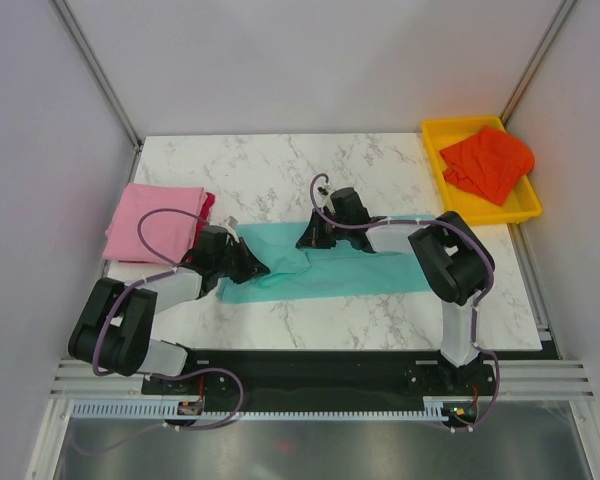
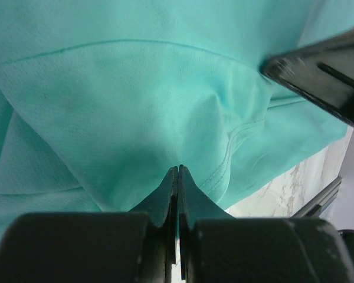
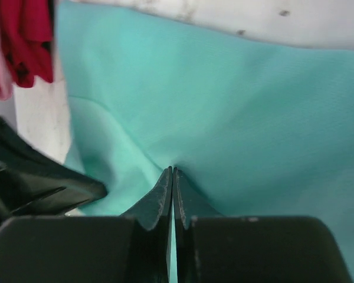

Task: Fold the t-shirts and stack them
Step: Fold the tshirt

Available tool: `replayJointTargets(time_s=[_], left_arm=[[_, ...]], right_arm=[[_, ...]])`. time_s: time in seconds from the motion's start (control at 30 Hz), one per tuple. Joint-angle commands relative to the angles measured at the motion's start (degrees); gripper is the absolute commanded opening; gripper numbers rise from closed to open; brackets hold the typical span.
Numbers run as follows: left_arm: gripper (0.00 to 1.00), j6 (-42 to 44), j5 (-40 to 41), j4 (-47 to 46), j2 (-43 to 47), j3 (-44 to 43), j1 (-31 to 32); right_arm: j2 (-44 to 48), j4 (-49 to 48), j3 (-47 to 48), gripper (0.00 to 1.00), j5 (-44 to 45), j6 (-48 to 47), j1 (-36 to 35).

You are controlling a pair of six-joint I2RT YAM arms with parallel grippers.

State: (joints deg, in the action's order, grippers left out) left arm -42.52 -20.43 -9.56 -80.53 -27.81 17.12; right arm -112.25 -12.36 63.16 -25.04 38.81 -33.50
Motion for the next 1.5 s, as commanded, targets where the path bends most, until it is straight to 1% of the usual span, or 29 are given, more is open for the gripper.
replayJointTargets(time_s=[0.0, 0.13, 0.3, 0.37, 0.4, 0.47, 0.5, 0.53, 0.57, 0.6, 0.63, 0.7, 0.77, 0.8, 0.83, 0.87, 0.93, 1.0, 1.03, 1.1, 1.13, 1.17, 1.3, 1.33, 1.4, 1.47], left_arm=[[0.02, 2.0, -3.04, -1.69, 1.07, 1.26, 0.37], [0.02, 2.09, -3.74, -0.55, 3.27, 3.72, 0.37], [0.02, 3.06, -3.49, 1.64, 5.2, 3.21, 0.28], [0.02, 3.23, -3.04, 2.09, 6.96, 2.94, 0.28], [0.02, 3.58, -2.52, 2.61, 9.49, 3.11, 0.28], [0.02, 3.94, -1.29, 3.58, 12.49, 3.38, 0.28], [0.03, 4.11, 0.63, 5.41, 13.81, 3.29, 0.28], [0.05, 4.03, 1.61, 6.3, 16.61, 3.38, 0.28], [0.12, 3.77, 2.49, 7.18, 17.94, 3.38, 0.28], [0.16, 2.98, 3.8, 7.97, 19.0, 3.21, 0.28], [0.25, 2.54, 4.51, 11.29, 21.36, 3.03, 0.28], [0.32, -0.69, 7.05, 14.03, 23.92, 3.64, 0.28], [0.38, -4.22, 9.34, 18.16, 27.6, 4.52, 0.36], [0.39, -8.32, 11.61, 20.0, 28.4, 4.78, 0.37], [0.4, -10.28, 12.68, 24.37, 29.11, 4.96, 0.37], [0.42, -13.78, 14.17, 26.24, 30.07, 4.87, 0.37], [0.43, -16.7, 15.23, 31.59, 30.35, 5.22, 0.45], [0.43, -20.38, 17.08, 34.94, 30.35, 5.49, 0.45], [0.43, -20.49, 17.35, 35.92, 30.43, 5.58, 0.45], [0.48, -19.71, 17.09, 36.46, 31.13, 6.1, 0.45], [0.55, -19.53, 17.09, 36.72, 31.57, 6.28, 0.45], [0.58, -19.62, 16.82, 37.42, 32.27, 6.54, 0.45], [0.59, -22.77, 17.26, 38.13, 36.84, 9.61, 0.45], [0.61, -23.74, 17.52, 38.13, 39.2, 9.97, 0.45], [0.64, -26.63, 18.66, 38.82, 41.24, 10.84, 0.45], [0.71, -29.53, 19.98, 38.83, 43.08, 11.37, 0.45]], right_arm=[[-5.17, 1.9, 2.94, 0.06, -0.98, 0.48, 0.36], [-6.76, 2.43, 2.58, 0.05, 0.86, 0.13, 0.45], [-4.75, 2.52, 1.89, 0.05, 2.01, -0.57, 1.06], [-3.51, 2.08, 1.19, 0.08, 2.1, -0.92, 1.24], [-2.29, 1.99, 1.01, 0.09, 2.1, -1.19, 1.15], [-0.96, 1.2, 0.04, 0.16, 2.01, -1.54, 1.15], [0.7, 0.94, -0.4, 0.2, 2.01, -1.72, 1.24], [1.58, 0.93, -0.58, 0.29, 2.18, -2.15, 1.15], [2.46, 1.11, -1.1, 0.33, 2.45, -2.59, 1.15], [4.73, 1.28, -1.45, 0.37, 3.58, -3.29, 1.15], [5.97, 1.63, -2.15, 0.41, 4.46, -3.91, 1.15], [9.22, 4.0, -2.68, 0.43, 6.57, -4.88, 1.24], [11.42, 6.72, -3.74, 0.46, 10.96, -6.11, 1.15], [13.52, 7.17, -4.26, 0.48, 12.28, -6.37, 1.15], [14.5, 8.13, -5.23, 0.48, 15.16, -6.98, 1.24], [16.34, 8.4, -5.76, 0.48, 16.32, -7.08, 1.15], [17.85, 8.67, -7.16, 0.49, 18.61, -7.52, 1.24], [19.08, 8.67, -7.61, 0.5, 18.8, -7.78, 1.15], [19.26, 8.49, -7.87, 0.5, 18.62, -7.96, 1.06], [19.08, 8.41, -8.05, 0.5, 18.36, -7.96, 1.06], [18.91, 8.58, -7.96, 0.5, 18.36, -7.96, 1.06], [18.65, 8.84, -7.79, 0.51, 18.88, -8.13, 1.06], [18.29, 10.34, -7.35, 0.51, 21.08, -8.22, 1.06], [18.38, 10.34, -7.35, 0.51, 21.08, -8.22, 1.06], [18.55, 10.25, -7.52, 0.51, 20.99, -8.05, 0.98], [18.82, 10.25, -7.7, 0.51, 21.08, -8.04, 0.98]])
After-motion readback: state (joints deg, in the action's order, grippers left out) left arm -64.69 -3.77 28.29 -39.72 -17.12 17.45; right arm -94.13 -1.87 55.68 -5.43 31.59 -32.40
